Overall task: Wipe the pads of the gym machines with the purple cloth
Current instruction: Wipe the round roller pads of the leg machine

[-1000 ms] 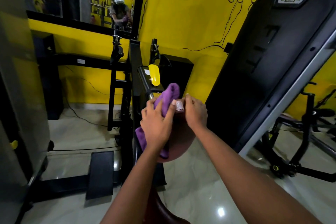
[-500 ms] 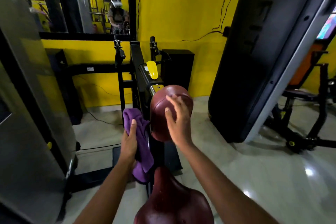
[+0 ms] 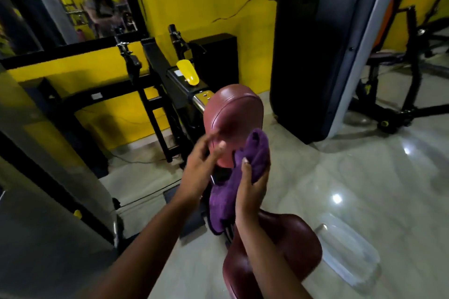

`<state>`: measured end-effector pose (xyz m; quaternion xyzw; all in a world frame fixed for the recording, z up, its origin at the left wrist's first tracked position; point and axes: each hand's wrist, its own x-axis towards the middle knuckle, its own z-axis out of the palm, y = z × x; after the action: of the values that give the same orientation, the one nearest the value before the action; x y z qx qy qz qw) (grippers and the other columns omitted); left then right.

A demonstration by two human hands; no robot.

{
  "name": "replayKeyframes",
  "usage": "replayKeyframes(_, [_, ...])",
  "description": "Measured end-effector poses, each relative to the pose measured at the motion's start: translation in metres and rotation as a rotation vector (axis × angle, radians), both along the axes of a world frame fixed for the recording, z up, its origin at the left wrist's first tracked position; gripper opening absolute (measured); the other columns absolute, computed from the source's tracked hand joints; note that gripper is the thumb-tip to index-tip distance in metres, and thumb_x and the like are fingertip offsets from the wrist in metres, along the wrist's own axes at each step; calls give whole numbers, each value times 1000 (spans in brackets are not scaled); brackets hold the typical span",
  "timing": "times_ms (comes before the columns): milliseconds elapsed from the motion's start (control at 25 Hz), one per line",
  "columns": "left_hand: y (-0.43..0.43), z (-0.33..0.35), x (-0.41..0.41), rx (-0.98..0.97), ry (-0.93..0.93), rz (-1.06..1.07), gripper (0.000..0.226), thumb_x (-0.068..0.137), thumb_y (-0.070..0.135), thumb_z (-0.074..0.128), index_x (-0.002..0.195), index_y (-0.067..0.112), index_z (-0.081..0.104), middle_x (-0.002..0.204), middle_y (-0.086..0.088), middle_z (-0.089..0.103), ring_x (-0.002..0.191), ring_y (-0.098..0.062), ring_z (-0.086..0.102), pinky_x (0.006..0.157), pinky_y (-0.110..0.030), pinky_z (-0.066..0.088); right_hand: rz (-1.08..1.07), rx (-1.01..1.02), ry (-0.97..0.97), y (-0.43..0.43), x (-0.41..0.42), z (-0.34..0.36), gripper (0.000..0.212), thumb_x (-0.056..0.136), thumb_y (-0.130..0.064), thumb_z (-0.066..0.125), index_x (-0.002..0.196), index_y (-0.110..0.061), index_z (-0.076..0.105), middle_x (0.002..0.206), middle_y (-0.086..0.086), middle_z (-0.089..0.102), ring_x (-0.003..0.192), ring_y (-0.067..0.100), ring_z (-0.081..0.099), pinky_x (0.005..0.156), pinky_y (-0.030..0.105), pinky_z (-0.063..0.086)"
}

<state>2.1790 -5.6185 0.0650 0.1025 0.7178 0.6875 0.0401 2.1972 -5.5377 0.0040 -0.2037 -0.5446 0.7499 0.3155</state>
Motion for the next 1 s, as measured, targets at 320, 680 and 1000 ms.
replayKeyframes(320, [6, 17, -122, 41, 67, -195, 55, 88, 48, 48, 135, 19, 45, 138, -5, 51, 126, -18, 50, 110, -40, 39, -405, 381, -45, -42, -109, 36, 72, 85, -60, 34, 144, -21, 24, 153, 13, 23, 139, 19, 18, 113, 32, 12])
replayKeyframes(680, [-8, -10, -140, 0, 116, -322, 87, 53, 72, 69, 130, 41, 44, 127, 12, 57, 113, -2, 58, 84, -17, 51, -503, -94, -177, -1, -137, -31, 74, 81, -59, 47, 135, -9, 46, 137, 13, 48, 126, 31, 45, 105, 38, 37])
replayKeyframes(1000, [-4, -13, -139, 62, 163, -289, 73, 45, 77, 68, 111, 53, 46, 114, 25, 56, 99, 15, 59, 73, -6, 48, -586, 29, -35, 7, -155, -8, 70, 79, -59, 43, 135, -17, 45, 137, 9, 49, 125, 24, 46, 106, 44, 38])
